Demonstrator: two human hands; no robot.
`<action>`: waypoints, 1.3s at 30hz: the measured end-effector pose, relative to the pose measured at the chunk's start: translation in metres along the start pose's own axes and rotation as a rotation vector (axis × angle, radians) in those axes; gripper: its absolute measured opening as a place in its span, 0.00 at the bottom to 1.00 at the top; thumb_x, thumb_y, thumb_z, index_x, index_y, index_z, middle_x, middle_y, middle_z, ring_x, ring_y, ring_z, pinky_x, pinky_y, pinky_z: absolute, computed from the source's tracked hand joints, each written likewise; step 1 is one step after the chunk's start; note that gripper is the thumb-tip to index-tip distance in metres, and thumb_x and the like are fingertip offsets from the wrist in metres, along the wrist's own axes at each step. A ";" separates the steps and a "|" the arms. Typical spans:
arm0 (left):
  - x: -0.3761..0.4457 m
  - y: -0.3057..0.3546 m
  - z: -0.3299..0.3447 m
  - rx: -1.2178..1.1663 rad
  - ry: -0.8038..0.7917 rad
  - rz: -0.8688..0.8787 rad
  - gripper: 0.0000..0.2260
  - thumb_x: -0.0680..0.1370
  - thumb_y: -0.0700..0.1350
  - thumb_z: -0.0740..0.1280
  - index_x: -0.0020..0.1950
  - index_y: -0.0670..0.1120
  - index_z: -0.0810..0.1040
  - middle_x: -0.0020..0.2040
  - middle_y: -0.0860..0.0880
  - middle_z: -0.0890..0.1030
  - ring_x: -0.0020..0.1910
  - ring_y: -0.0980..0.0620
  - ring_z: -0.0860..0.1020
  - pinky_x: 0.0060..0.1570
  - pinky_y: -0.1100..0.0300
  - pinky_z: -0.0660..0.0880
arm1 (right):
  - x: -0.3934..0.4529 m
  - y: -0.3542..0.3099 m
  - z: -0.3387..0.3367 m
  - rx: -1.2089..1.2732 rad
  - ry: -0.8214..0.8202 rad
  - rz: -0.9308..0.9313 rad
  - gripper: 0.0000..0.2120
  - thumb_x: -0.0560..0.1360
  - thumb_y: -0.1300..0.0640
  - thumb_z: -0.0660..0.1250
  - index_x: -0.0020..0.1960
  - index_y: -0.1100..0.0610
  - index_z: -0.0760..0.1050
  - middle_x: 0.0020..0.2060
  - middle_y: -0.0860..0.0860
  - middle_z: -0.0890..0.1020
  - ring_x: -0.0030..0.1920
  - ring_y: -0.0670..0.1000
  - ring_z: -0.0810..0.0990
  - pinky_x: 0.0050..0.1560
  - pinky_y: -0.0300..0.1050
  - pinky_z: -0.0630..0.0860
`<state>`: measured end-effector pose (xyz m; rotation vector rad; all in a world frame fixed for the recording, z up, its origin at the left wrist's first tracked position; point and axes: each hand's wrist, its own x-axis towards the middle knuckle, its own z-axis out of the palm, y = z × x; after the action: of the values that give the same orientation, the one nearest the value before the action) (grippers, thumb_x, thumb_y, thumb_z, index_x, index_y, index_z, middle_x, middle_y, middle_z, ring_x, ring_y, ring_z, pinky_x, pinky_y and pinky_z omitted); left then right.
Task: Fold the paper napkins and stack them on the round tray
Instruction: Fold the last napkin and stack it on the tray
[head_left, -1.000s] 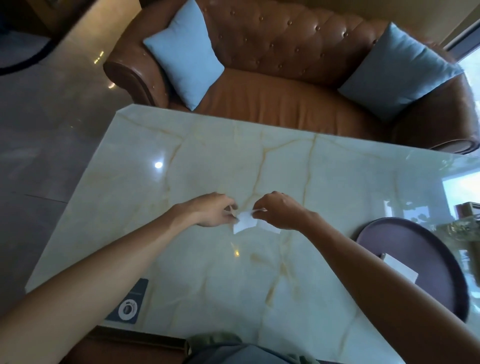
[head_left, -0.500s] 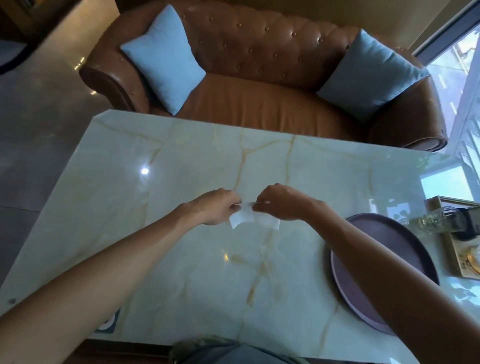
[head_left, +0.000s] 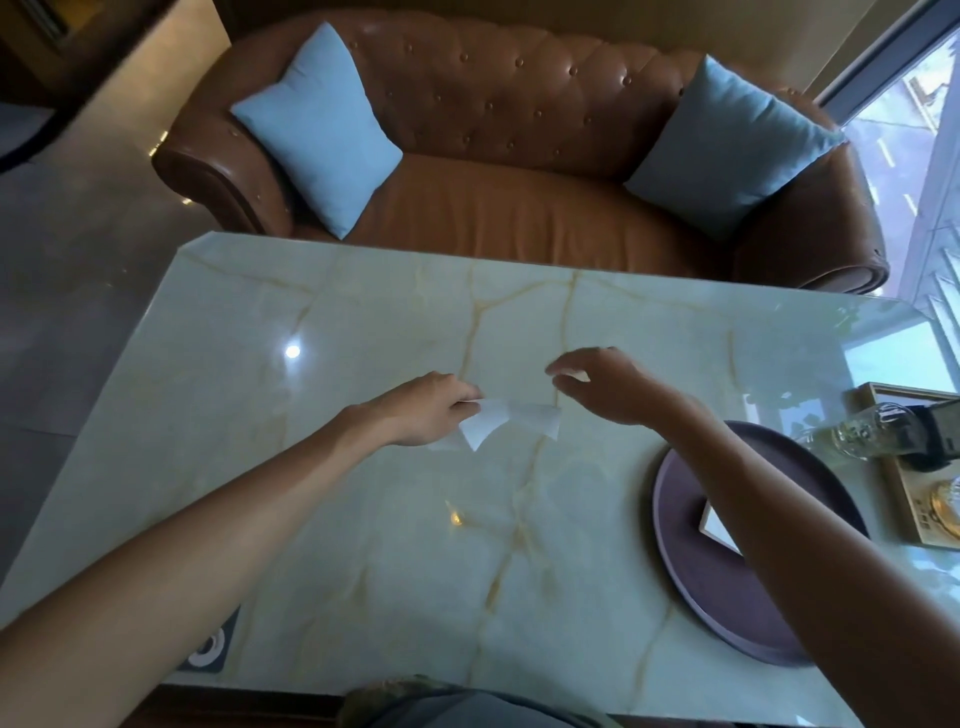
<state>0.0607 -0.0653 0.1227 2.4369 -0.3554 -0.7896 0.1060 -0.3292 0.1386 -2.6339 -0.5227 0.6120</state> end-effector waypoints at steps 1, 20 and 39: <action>0.001 0.002 0.001 -0.035 0.003 0.016 0.14 0.85 0.50 0.58 0.50 0.44 0.78 0.45 0.46 0.81 0.43 0.46 0.78 0.47 0.50 0.74 | 0.000 -0.002 0.000 0.079 0.007 -0.011 0.14 0.81 0.55 0.65 0.65 0.52 0.81 0.65 0.48 0.82 0.67 0.51 0.78 0.66 0.38 0.67; 0.004 0.013 0.008 -0.951 -0.001 -0.069 0.22 0.78 0.58 0.63 0.53 0.41 0.83 0.48 0.40 0.84 0.46 0.45 0.81 0.50 0.52 0.77 | -0.004 -0.011 0.017 0.624 -0.022 0.104 0.05 0.77 0.59 0.73 0.47 0.61 0.84 0.45 0.58 0.88 0.44 0.50 0.82 0.49 0.48 0.76; 0.012 0.013 0.012 -0.921 0.351 -0.035 0.17 0.82 0.51 0.64 0.47 0.37 0.78 0.39 0.50 0.78 0.39 0.52 0.76 0.45 0.55 0.73 | -0.027 0.001 0.043 1.050 0.095 0.325 0.12 0.78 0.43 0.69 0.58 0.47 0.80 0.60 0.47 0.84 0.63 0.46 0.79 0.62 0.50 0.72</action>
<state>0.0618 -0.0853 0.1169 1.6490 0.1689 -0.3820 0.0627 -0.3299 0.1120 -1.7148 0.2395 0.6151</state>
